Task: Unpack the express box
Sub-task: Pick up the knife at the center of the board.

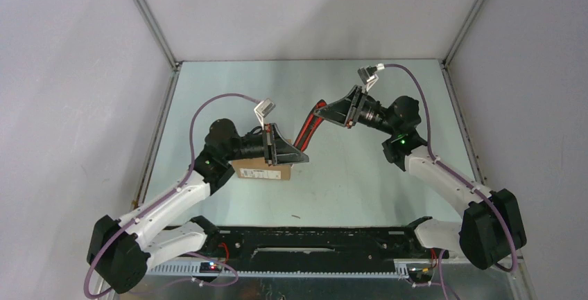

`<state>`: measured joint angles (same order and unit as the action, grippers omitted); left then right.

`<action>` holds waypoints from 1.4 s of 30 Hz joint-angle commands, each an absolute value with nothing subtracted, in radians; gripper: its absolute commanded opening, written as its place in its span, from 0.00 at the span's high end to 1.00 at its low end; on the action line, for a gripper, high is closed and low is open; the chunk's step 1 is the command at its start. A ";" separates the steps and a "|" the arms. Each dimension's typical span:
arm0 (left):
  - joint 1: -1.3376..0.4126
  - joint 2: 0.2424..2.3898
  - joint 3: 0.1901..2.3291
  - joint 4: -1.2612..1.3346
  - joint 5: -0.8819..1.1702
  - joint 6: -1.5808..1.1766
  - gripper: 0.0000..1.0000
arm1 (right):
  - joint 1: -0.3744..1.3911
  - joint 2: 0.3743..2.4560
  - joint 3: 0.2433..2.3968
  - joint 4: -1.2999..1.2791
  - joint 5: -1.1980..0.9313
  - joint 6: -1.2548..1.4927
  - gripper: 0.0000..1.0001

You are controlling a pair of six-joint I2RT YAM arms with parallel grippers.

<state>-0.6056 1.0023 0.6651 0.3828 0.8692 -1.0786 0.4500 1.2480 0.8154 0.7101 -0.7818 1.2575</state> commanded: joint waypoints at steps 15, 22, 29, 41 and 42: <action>-0.621 1.120 0.816 0.482 0.928 -1.095 1.00 | 0.572 1.152 0.780 0.575 -0.694 1.072 0.24; -0.638 1.163 0.851 0.479 0.942 -1.103 1.00 | 0.605 1.183 0.769 0.628 -0.662 1.085 0.45; -0.661 1.184 0.855 0.451 0.930 -1.084 1.00 | 0.624 1.163 0.756 0.685 -0.565 1.110 0.52; -0.670 1.238 0.888 0.475 0.916 -1.106 1.00 | 0.655 1.126 0.665 0.750 -0.489 1.137 0.92; -0.671 1.246 0.888 0.481 0.915 -1.110 1.00 | 0.655 1.125 0.664 0.750 -0.486 1.138 0.95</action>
<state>-0.6621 1.2274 0.8013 0.4076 0.9230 -1.0985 0.6395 1.1526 0.6823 0.6903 -0.5072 1.1370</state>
